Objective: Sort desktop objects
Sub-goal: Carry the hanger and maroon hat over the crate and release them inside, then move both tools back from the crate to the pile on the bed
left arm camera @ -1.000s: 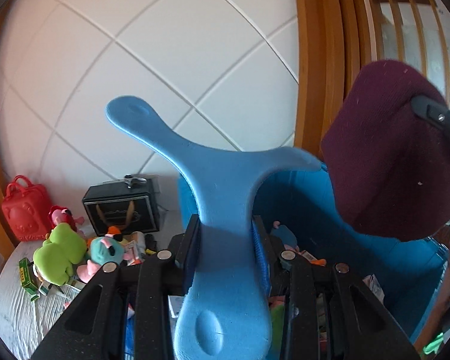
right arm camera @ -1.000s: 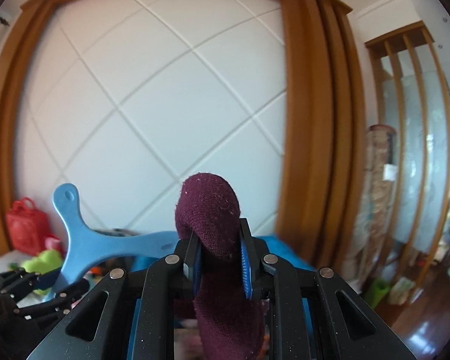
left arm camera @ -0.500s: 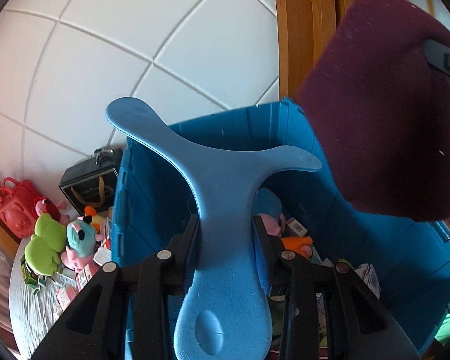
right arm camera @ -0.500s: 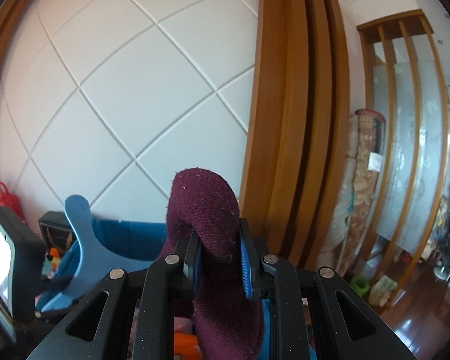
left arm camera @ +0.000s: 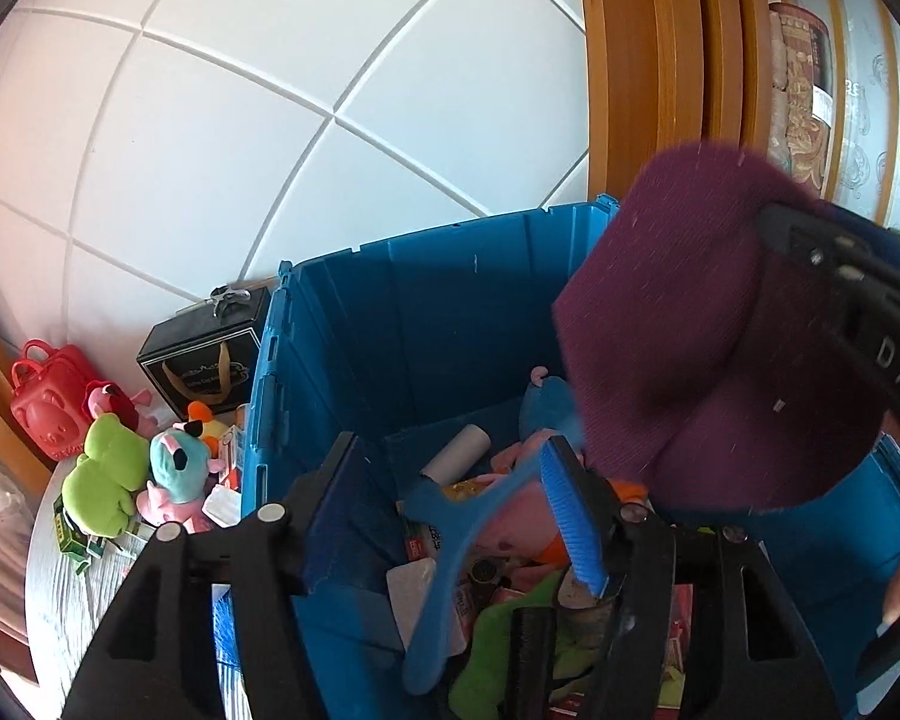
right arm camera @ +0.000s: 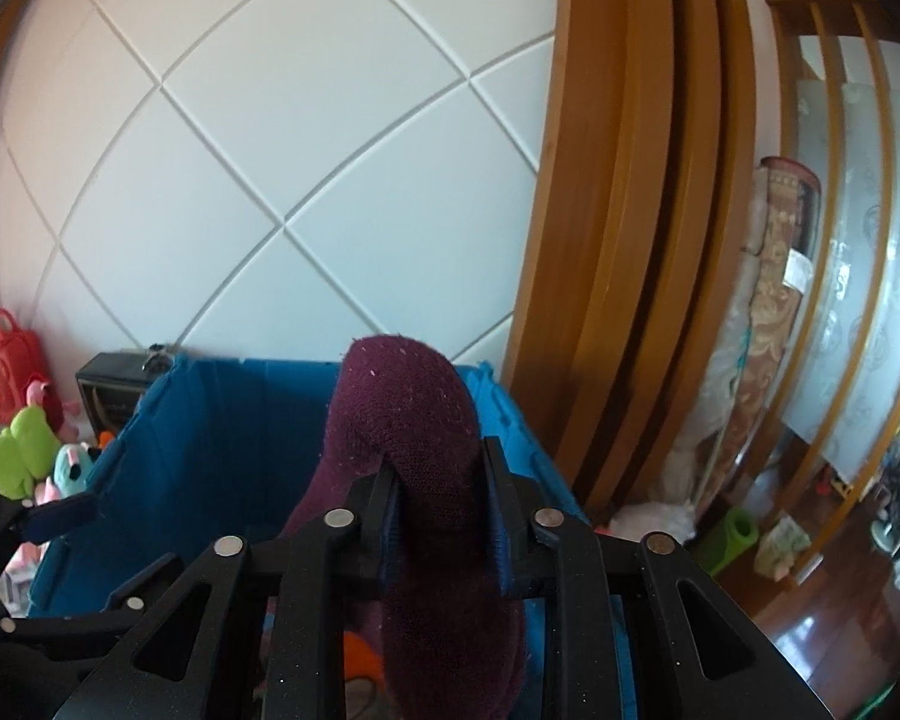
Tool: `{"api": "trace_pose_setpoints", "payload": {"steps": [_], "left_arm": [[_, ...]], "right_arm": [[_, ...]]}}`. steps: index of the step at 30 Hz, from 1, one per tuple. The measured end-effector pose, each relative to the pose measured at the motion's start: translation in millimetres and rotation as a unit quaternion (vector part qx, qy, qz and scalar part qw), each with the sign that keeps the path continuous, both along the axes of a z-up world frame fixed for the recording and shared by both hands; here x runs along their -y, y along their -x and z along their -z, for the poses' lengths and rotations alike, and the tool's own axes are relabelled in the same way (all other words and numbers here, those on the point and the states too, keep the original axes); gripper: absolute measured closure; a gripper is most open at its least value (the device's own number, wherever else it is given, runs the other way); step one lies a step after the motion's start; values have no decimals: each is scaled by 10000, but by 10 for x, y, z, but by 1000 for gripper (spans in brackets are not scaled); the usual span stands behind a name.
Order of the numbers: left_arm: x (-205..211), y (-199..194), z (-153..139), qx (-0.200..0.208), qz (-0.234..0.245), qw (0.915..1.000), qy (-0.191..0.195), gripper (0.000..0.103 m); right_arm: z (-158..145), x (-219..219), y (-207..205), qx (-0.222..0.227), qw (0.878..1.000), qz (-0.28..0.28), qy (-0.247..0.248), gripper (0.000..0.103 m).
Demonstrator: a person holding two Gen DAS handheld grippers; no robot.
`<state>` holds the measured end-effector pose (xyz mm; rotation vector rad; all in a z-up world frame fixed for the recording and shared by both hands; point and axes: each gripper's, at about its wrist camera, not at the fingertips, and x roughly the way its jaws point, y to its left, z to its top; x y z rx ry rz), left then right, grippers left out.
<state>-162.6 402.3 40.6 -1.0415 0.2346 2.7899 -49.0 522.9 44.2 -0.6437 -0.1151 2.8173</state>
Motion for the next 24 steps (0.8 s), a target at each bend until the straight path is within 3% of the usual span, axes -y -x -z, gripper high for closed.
{"api": "trace_pose_setpoints", "payload": {"steps": [1,3,5,6,9,17,24], "left_arm": [[5,-3,-11,6,-13,10000,-14,42],[35,-3,-20,23,-31,10000,-39,42],[57,-36,-53,12,-29,10000,-81,42],[71,-56,-70,-12,-23,9999,-103,41],[117,-127,-115,-81,16,9999,-150,41],[376,-440,-232,-362,167,9984,-406,38],[742,-735,-292,-679,118,9955,-645,38]], "right_arm": [[5,10,-5,-4,10000,-19,-4,69],[-5,15,-19,-46,10000,7,-38,52],[-41,14,-49,-97,10000,-5,-10,11],[-73,23,-87,-164,9999,5,-38,8],[-143,52,-171,-271,9995,75,-147,0],[-291,81,-519,-459,9988,188,-56,0],[-304,324,-894,-650,9977,-83,199,0]]}}
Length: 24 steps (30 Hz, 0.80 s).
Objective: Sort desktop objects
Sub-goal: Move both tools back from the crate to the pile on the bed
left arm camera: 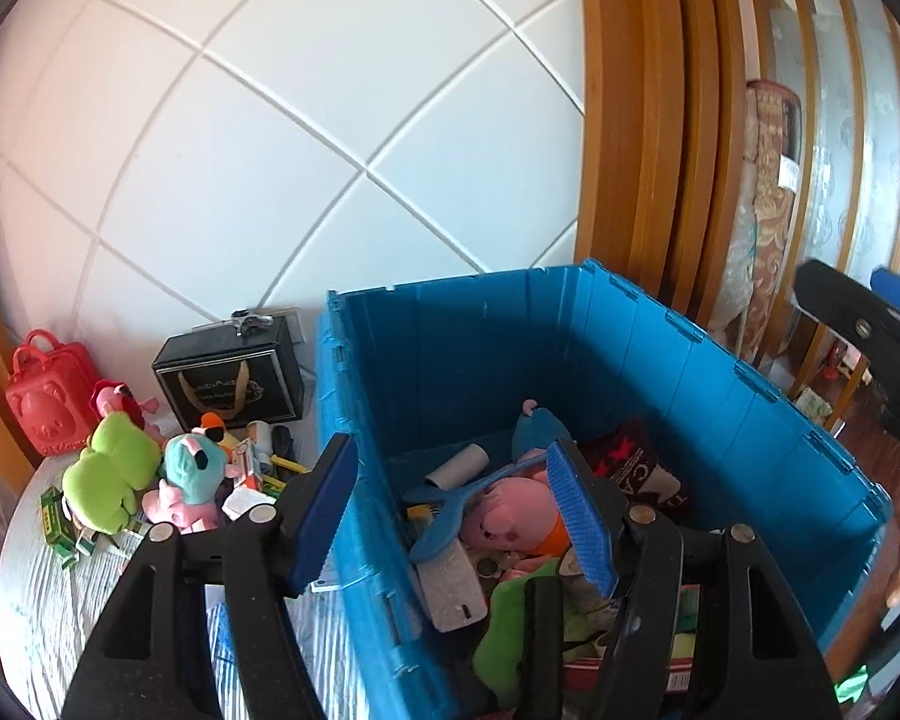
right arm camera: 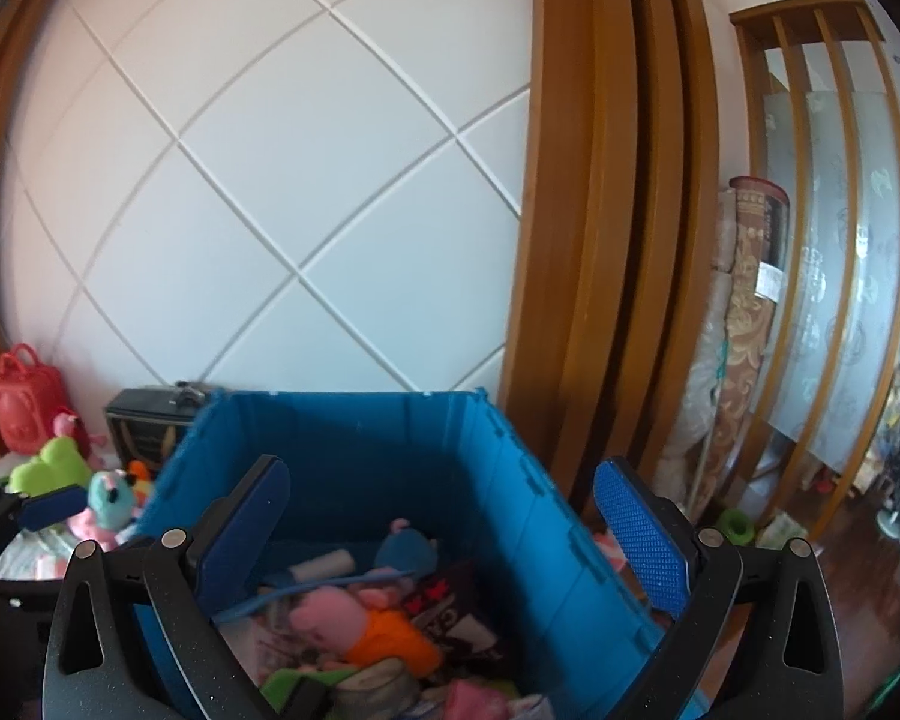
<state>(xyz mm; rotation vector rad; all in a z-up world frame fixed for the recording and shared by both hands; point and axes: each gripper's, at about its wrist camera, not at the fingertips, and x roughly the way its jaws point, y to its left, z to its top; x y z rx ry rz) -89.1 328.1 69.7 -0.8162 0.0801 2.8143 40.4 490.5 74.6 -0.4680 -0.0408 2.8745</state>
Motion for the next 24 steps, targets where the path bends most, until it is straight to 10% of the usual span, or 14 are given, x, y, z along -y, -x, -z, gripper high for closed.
{"api": "trace_pose_setpoints", "payload": {"steps": [24], "left_arm": [[2803,-193,703,413,-1428,9887,-198,38]], "right_arm": [[437,2443,13,8,9818,-1787,646,0]]}}
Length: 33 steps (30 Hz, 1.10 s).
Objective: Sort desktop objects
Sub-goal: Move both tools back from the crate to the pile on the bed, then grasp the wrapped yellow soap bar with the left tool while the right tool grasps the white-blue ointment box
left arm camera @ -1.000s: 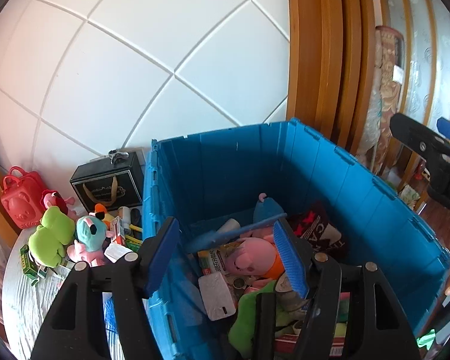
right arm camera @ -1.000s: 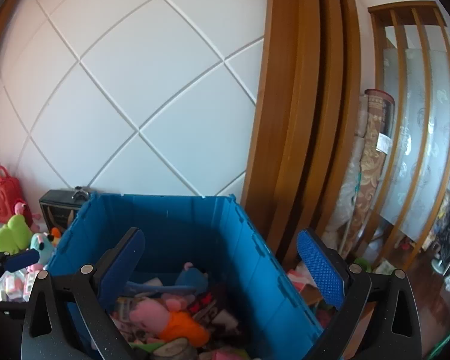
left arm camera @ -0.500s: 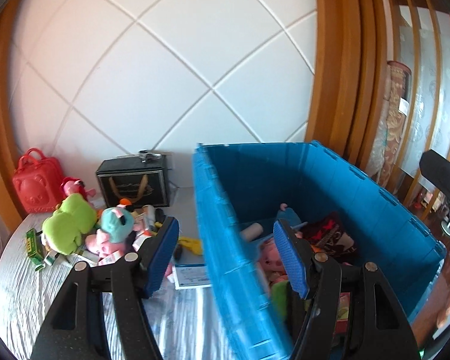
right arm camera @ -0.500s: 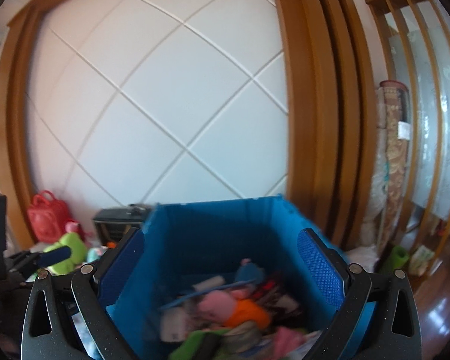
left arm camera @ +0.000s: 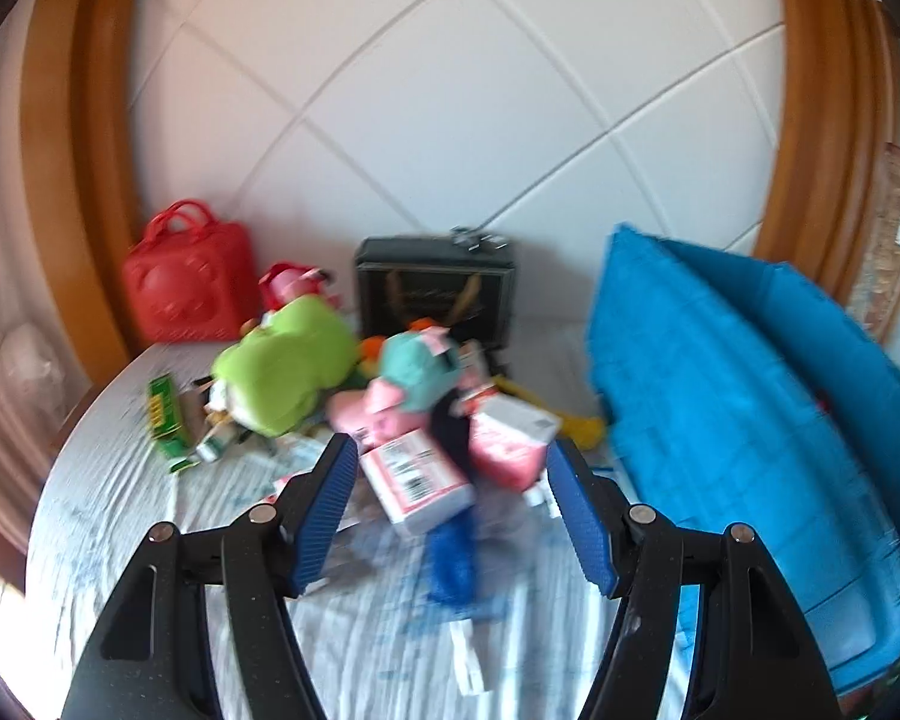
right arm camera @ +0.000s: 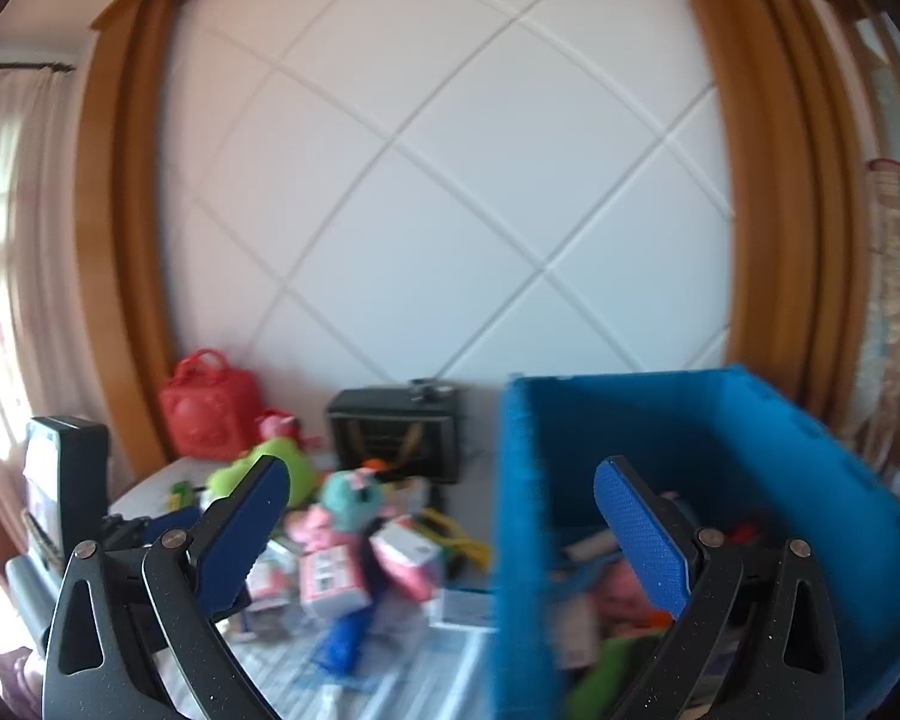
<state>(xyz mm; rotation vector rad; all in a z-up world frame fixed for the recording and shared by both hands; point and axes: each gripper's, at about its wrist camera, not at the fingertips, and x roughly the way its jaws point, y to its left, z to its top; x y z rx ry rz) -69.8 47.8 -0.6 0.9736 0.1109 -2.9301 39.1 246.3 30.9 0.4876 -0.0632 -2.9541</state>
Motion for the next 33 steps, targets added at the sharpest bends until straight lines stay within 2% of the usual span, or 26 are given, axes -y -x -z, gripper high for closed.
{"api": "trace_pose_setpoints", "payload": {"steps": [7,12,14,17,21,24,28,29,31,33], "left_arm": [[988,109,692,915,-715,9932,21,38],[1593,186,1431,1712,-1150,9779,-355,38],[1743,208,1716,2067,-1248,9695,-427,38],[1861,244,2060,2338,-1237,9631,-503,38],[1907,416,2332,2334,-1112,9630,-765,38],[1916,630,2436,2226,-1008,9659,-855,38],[1985,804,2626,2320,-988,9654,-658,38],[2036,781,2638,2231,-981,9670,-742,38],[2158,739,2710,2362,-1099,9640,-531,38],[2307,650,2779,2370,-1159,9630,-547,38]], "right_arm": [[696,847,534,914,9944,-534,-58,0],[1388,1191,926,1840,9801,-735,75,0],[1661,1285,1035,2174,9728,-796,62,0],[2046,1428,1155,2608,9612,-903,-6,0],[2513,1629,1288,3012,9485,-963,-206,0],[2713,1726,1364,3131,9452,-875,-302,0],[2866,1800,1481,3180,9445,-780,-277,0],[2918,1843,1520,3220,9429,-801,-288,0],[2980,1946,1564,3303,9390,-883,-365,0],[3047,2079,1587,3350,9359,-981,-480,0]]}}
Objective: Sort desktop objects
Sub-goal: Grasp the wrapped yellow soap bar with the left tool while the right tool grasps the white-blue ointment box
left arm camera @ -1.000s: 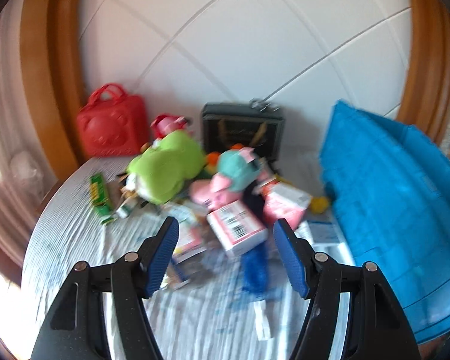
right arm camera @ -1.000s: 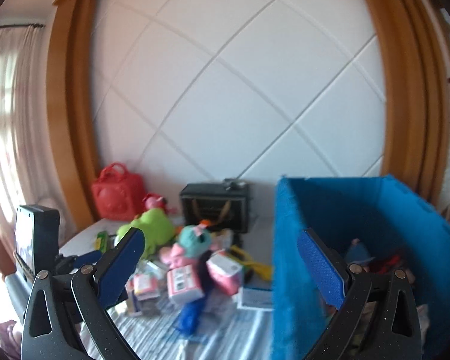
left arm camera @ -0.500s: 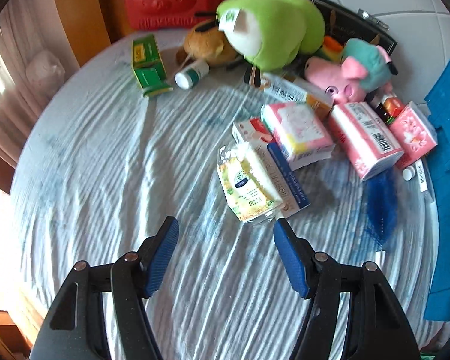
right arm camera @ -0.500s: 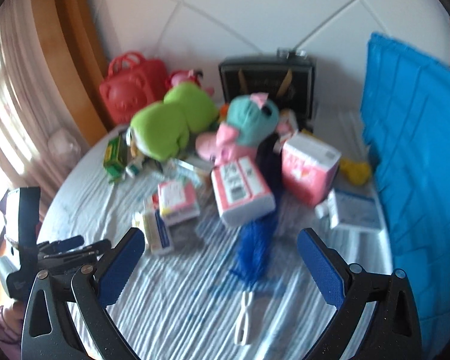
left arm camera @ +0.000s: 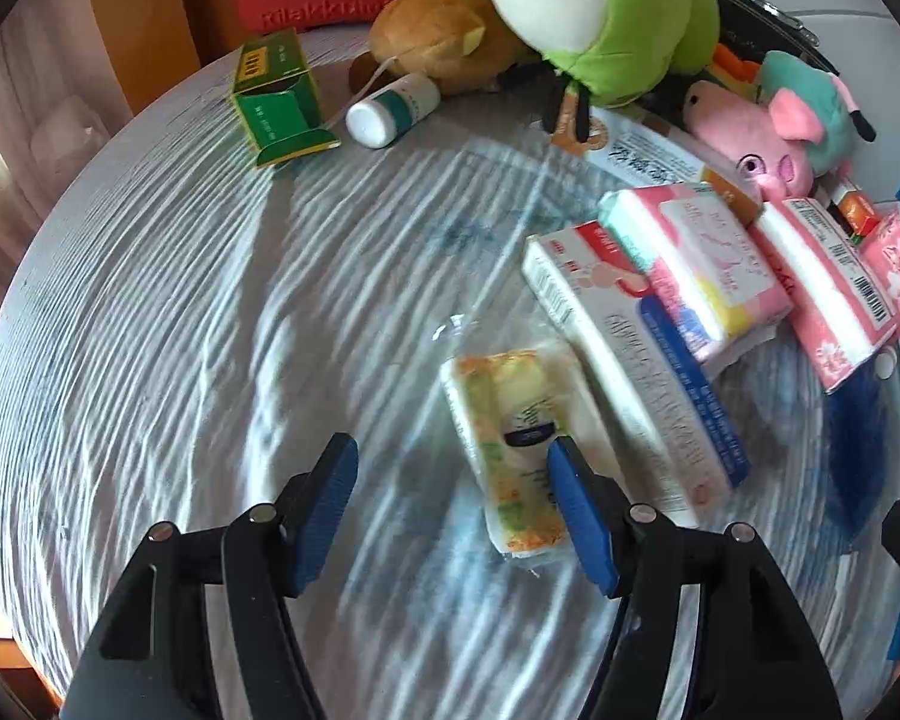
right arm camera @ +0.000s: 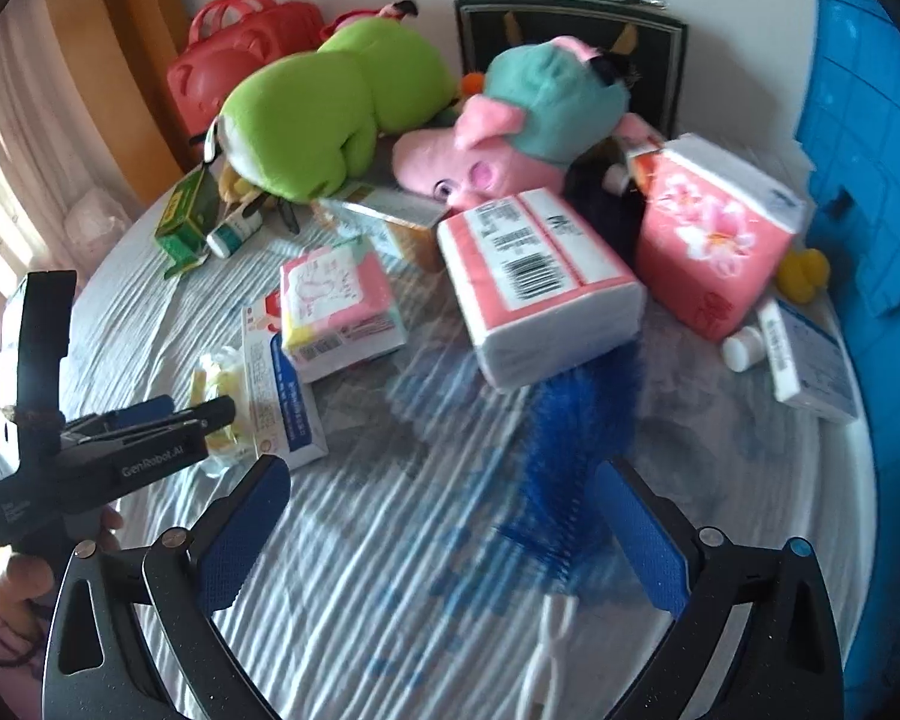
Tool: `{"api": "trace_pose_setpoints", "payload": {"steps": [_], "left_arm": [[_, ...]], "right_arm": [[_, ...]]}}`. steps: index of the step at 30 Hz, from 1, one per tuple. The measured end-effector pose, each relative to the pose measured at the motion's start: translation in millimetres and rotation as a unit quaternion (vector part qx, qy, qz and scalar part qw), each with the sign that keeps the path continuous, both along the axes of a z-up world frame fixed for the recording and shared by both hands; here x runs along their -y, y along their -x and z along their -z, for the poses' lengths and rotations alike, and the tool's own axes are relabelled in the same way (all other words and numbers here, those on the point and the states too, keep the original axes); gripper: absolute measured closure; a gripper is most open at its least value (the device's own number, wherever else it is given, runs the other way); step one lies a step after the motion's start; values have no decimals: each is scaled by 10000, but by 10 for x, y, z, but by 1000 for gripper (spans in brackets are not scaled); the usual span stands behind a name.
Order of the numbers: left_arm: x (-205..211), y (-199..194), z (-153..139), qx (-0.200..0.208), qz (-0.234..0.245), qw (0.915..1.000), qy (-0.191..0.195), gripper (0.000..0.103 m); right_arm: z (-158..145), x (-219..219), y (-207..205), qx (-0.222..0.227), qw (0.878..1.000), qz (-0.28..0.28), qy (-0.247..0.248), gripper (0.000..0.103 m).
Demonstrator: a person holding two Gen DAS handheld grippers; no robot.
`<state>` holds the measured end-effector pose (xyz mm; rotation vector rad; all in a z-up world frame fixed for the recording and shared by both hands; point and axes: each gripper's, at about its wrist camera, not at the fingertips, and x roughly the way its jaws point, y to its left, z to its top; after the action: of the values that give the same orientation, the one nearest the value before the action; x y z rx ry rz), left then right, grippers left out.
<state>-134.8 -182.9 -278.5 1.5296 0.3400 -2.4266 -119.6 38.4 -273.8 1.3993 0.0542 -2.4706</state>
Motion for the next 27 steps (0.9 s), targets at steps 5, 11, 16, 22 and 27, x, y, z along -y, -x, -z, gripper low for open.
{"api": "trace_pose_setpoints", "payload": {"steps": [5,11,16,22,27], "left_arm": [[219,-160,-5,-158,54,9996,-233,38],[61,-206,-178,-413,455,9971,-444,38],[-165,-47,-69,-186,833,9962,-155,38],[18,27,70,-220,729,9968,263,36],[131,3,73,-205,729,9968,246,39]], "right_arm": [[170,417,43,140,9986,-510,34,0],[244,595,113,217,9987,-448,138,8],[210,554,156,191,9989,-437,19,18],[299,699,184,251,9972,-696,-43,17],[446,904,221,307,9951,-917,-184,30]]}}
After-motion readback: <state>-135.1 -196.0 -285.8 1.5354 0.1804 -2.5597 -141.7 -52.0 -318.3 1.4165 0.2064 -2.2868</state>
